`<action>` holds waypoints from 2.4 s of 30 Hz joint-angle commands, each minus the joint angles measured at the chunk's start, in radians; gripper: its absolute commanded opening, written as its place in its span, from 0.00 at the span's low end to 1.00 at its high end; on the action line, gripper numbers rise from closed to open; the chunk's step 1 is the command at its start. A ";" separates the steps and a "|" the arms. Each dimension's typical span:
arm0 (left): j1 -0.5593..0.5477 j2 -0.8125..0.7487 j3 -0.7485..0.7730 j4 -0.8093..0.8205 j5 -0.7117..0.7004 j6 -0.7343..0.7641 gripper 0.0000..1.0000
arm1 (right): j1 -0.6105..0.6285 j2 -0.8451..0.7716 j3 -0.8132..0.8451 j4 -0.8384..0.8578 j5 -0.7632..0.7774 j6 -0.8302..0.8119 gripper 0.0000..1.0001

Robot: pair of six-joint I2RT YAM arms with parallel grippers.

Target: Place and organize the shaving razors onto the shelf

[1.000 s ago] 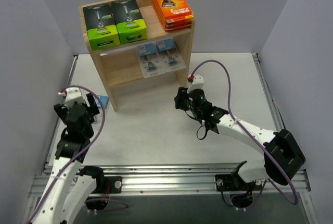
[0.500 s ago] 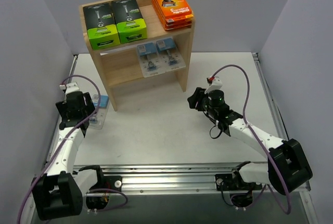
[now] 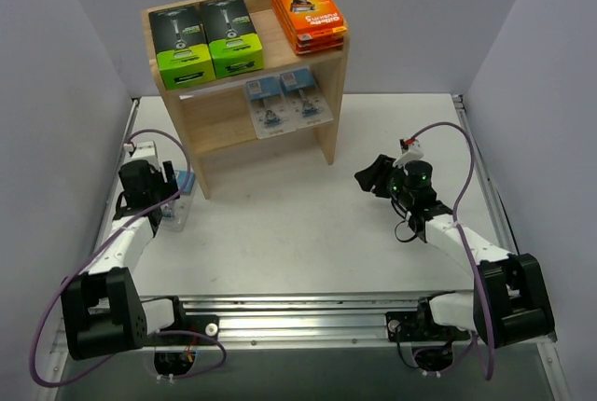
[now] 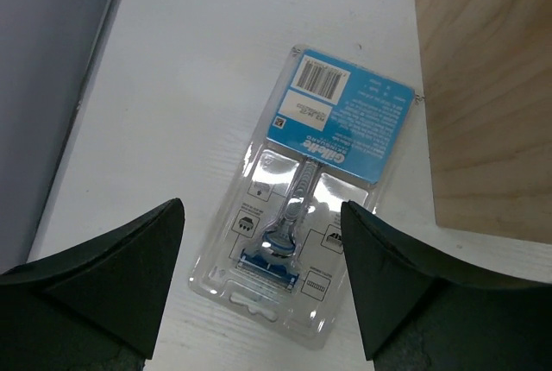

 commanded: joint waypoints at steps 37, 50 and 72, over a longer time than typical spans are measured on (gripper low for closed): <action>0.012 0.374 0.142 -0.096 0.192 0.069 0.66 | -0.106 0.057 -0.054 0.221 -0.215 0.117 0.46; 0.012 0.489 0.231 -0.191 0.238 0.002 0.49 | -0.119 0.057 -0.058 0.222 -0.227 0.117 0.45; 0.012 0.097 0.234 -0.360 0.186 -0.166 0.02 | -0.126 -0.009 -0.028 0.096 -0.177 0.045 0.45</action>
